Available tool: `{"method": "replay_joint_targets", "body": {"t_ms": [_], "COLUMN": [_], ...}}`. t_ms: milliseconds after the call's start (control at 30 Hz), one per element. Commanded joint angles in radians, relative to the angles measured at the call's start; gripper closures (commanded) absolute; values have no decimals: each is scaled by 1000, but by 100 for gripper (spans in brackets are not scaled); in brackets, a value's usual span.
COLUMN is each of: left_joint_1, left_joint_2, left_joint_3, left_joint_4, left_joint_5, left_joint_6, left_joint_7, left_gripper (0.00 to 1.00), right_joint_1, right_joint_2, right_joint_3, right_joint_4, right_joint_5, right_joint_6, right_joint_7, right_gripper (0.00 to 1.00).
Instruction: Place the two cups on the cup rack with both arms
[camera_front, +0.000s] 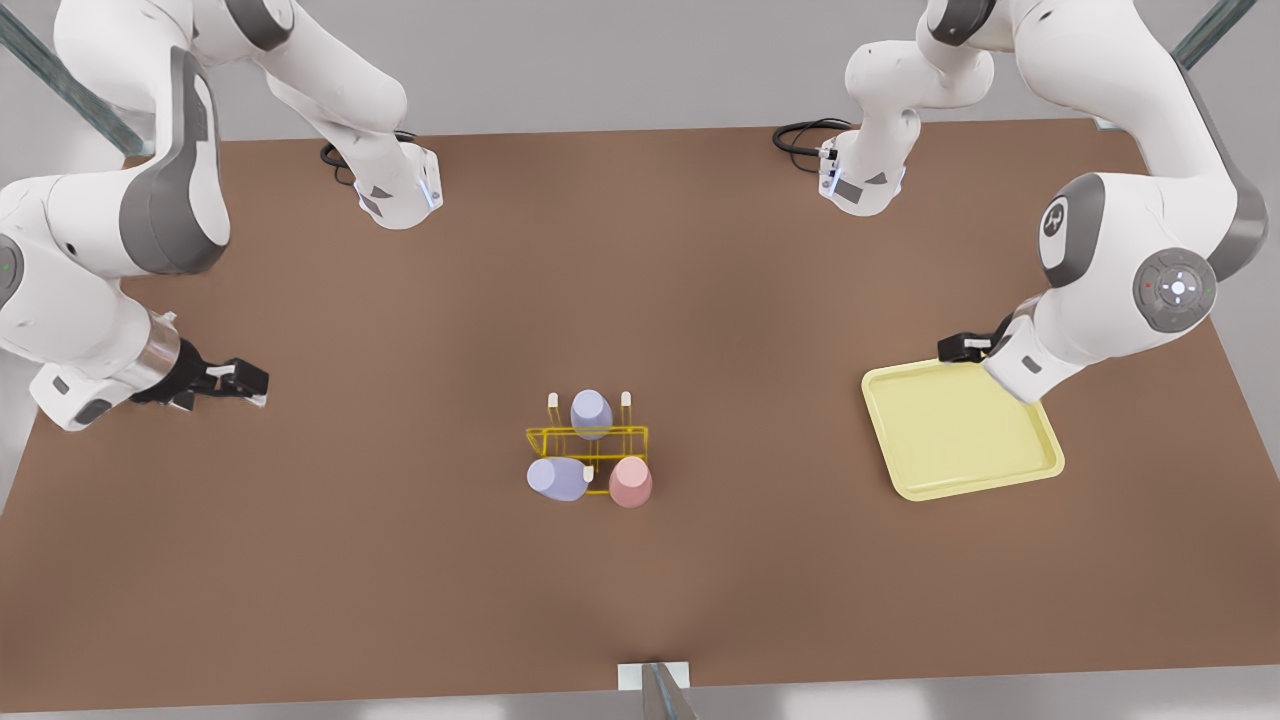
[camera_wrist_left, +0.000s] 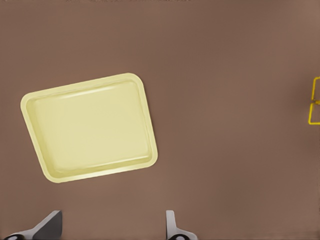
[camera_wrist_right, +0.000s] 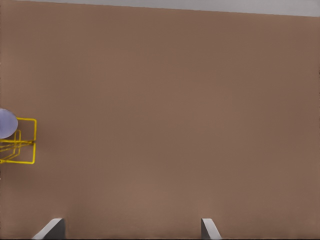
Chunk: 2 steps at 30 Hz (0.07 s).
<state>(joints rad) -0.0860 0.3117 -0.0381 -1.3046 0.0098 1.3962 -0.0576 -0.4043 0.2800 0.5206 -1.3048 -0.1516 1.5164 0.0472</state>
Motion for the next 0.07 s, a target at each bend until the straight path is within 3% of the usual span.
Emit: {"method": "replay_joint_targets", "body": {"t_ms": [0,33], "left_joint_1": [0,0], "left_joint_2": [6,6], "left_joint_3": [0,0], "left_joint_4": [4,4], "left_joint_5": [-7,-7], "left_joint_6": [-2,-2], "left_joint_7": [196,194], "left_gripper": [0,0], "right_joint_1": [-1,-1], "right_joint_2": [-16,-18], "right_joint_3": [1,1], "right_joint_4": [-4,-4], "right_joint_5": [23,23], "right_joint_6": [-79,-81], "right_joint_7": [-18,-18], "right_gripper": [0,0]}}
